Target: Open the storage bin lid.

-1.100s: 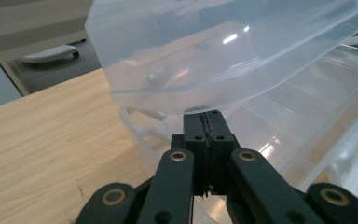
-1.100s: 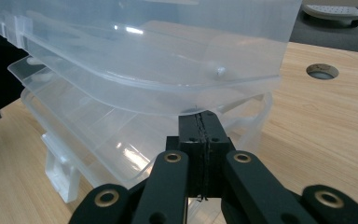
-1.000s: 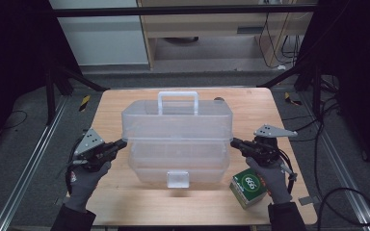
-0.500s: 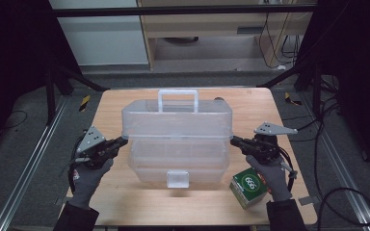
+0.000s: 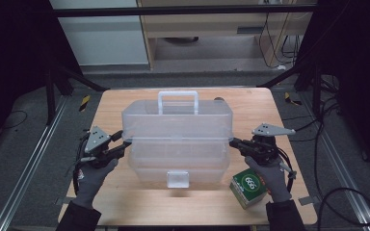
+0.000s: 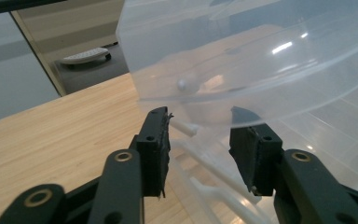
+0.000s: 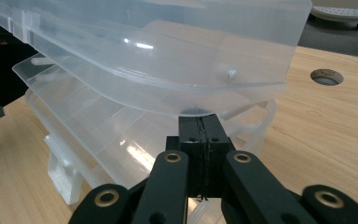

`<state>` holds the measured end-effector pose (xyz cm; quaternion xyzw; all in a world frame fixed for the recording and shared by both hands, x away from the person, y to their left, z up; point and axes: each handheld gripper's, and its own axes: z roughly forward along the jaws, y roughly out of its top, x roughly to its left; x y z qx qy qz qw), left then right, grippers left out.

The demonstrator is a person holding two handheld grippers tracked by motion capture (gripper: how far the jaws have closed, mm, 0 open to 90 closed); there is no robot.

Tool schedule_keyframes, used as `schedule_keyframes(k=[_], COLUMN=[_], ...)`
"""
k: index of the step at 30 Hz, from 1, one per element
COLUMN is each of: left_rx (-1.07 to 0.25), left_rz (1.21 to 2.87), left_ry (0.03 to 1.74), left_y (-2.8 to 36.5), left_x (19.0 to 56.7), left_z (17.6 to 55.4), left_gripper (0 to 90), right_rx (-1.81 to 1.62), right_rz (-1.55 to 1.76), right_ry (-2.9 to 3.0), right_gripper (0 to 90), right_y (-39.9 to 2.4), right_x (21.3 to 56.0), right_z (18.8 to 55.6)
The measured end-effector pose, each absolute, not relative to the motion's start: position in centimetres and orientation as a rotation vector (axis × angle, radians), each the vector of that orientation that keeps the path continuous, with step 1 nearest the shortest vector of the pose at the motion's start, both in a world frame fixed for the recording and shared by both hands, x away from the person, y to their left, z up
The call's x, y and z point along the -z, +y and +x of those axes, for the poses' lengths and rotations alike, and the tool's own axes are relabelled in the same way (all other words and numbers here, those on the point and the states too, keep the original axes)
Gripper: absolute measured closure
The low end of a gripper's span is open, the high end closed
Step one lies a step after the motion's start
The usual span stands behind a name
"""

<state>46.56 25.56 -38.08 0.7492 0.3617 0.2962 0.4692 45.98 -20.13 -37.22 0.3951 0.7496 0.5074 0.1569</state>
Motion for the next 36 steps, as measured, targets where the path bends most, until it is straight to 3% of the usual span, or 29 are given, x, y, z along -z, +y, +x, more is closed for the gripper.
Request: schedule_keyframes(k=[11,18,28,36], left_rx=[-0.780,-0.840,-0.812,-0.819], left_rz=[1.820,1.822,1.806,1.811], left_ry=[0.862,0.825,0.847,0.846], left_y=[25.2,25.0,25.4,25.3], left_x=[37.6,37.6,37.4,37.4], left_z=[47.0,46.7,46.5,46.6], left_gripper=[53.9,58.6,63.6,63.9], right_rx=[-1.453,-1.454,-1.349,-1.225], right_rz=[1.130,1.129,1.152,1.210], right_ry=[2.148,2.151,2.198,2.237], right_gripper=[89.4,87.8,76.7,73.4], right_y=[-20.1,-20.0,-19.8,-19.5], right_x=[37.2,37.2,38.2,39.7], right_z=[45.9,45.9,46.0,46.6])
